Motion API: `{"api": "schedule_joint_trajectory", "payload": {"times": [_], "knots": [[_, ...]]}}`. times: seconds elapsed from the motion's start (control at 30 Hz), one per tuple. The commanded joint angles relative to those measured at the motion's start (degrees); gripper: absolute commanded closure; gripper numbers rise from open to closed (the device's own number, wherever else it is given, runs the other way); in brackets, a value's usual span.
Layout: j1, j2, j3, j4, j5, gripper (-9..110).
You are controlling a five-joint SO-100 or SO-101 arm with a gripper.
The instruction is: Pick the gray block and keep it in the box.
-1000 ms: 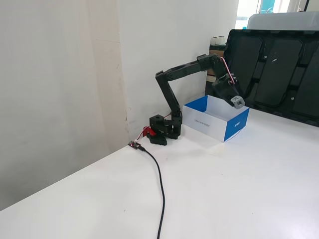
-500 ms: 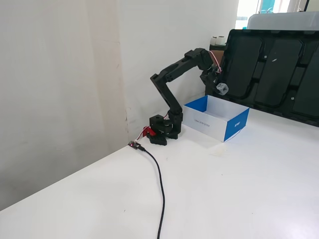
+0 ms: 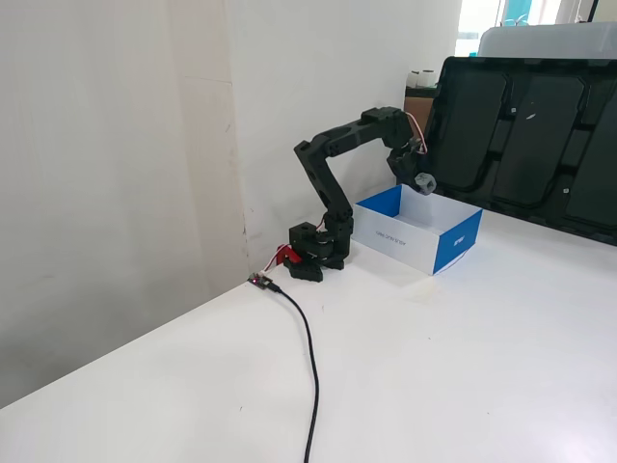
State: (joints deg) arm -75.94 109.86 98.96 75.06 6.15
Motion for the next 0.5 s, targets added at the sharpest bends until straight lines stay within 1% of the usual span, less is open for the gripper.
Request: {"api": "schedule_joint_trajectory", "payload": {"times": [0.0,0.23,0.4,0.47], "knots": [[-0.6,0.0,0.4,-2.3,0.5,90],[-1.7,-2.3,2.6,-4.6,0.0,87],[-1.0,-3.0,4.7,-7.0,0.4,80],[-0.5,-3.1,4.8,-7.2,0.3,79]]}}
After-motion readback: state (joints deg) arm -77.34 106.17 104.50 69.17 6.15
